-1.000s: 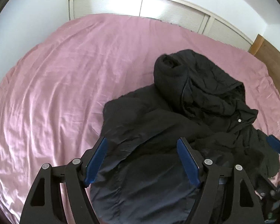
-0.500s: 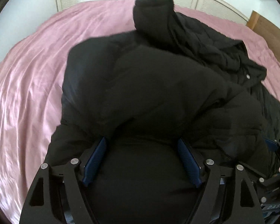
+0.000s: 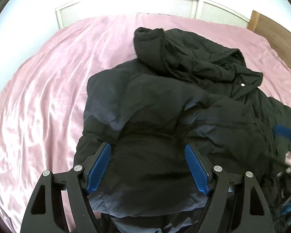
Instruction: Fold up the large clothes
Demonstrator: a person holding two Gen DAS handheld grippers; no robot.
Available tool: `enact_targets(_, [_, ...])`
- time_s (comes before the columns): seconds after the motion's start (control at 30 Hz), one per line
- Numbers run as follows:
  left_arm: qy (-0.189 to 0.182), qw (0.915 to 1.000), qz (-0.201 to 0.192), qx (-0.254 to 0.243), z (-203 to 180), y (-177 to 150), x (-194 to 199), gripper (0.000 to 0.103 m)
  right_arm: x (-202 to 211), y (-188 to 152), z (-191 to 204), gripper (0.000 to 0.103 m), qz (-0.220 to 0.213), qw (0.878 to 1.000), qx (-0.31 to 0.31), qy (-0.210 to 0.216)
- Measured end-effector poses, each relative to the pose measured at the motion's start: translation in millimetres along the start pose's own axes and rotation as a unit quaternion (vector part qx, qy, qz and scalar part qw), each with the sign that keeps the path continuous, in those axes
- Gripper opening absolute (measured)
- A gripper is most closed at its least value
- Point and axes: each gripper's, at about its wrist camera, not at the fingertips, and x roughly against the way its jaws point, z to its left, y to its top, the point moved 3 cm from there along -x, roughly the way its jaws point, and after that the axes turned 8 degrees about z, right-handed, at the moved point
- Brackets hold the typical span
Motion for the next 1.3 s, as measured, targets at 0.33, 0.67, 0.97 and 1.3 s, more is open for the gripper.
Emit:
enact_targets(0.33, [0.005,0.999,0.025,0.035,4.8,-35.1,-30.6,0.08,-57.4,-5.9,21.5,0.103,0.038,0.999,0.014,0.009])
enact_targets(0.67, [0.028,0.9987,0.026,0.033,-1.2,-39.2,-14.3,0.08,-44.4,-30.8,-7.4,0.103,0.073,0.995,-0.063,0.032])
enact_targets(0.97, [0.012,0.9992,0.011,0.037,-14.4,-39.1,37.5,0.08,21.8,-52.3,-58.4,0.103,0.039,0.986,-0.158,0.043])
enact_targets(1.3, [-0.035,0.9991,-0.013,0.021,-63.2,-26.9,106.5,0.08,104.1,-102.2,-144.6,0.103,0.009,0.966,-0.257,-0.01])
